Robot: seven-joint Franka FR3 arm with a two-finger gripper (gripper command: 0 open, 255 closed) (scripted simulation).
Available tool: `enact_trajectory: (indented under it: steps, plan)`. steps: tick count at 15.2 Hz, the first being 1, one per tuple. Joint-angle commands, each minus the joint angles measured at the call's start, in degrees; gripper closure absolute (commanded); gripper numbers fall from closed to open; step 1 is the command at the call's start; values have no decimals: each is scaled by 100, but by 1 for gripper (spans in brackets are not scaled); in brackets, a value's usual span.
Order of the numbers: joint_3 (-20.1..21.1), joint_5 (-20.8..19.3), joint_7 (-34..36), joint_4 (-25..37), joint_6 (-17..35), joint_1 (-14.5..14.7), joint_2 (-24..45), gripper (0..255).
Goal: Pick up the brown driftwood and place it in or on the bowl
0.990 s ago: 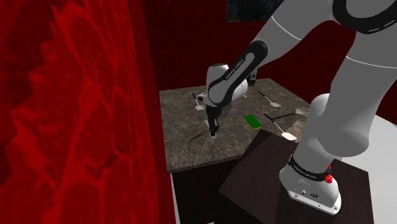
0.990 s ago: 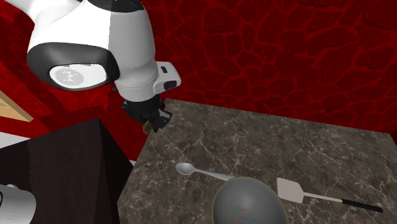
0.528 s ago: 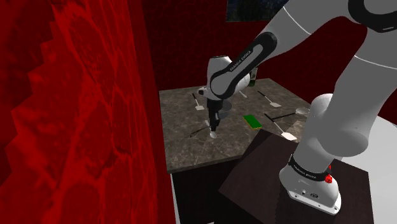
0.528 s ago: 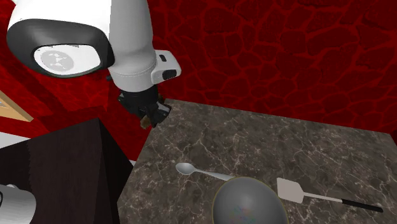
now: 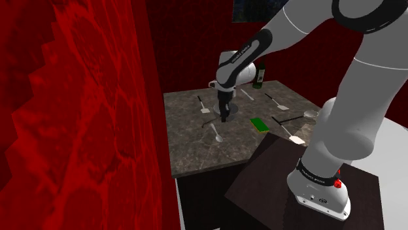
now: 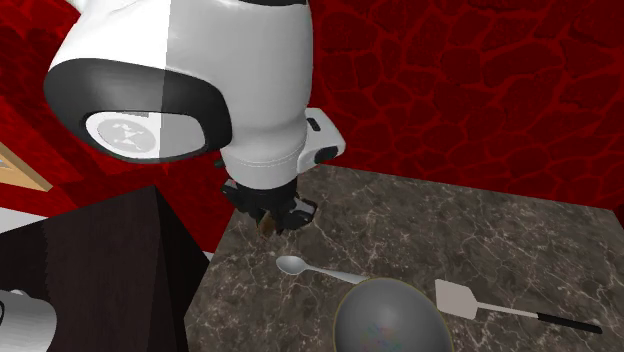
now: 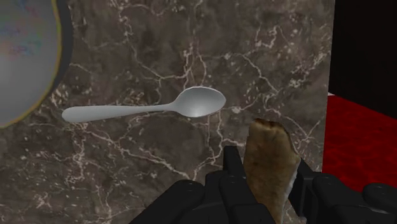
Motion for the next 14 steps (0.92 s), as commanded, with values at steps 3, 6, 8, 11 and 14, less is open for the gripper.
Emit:
enact_trajectory:
  steps: [3, 6, 8, 11, 14]
  plan:
    - [-269, 103, -620, 516, -220, -283, 382, 255]
    - [-428, 230, -1071, 986, -411, -506, 737, 255]
    - [-510, 327, -1359, 1330, -553, -669, 993, 255]
    - [-599, 480, -1764, 1892, -788, -934, 1402, 255]
    - [-655, 634, -2130, 2513, -1053, -1223, 1840, 255]
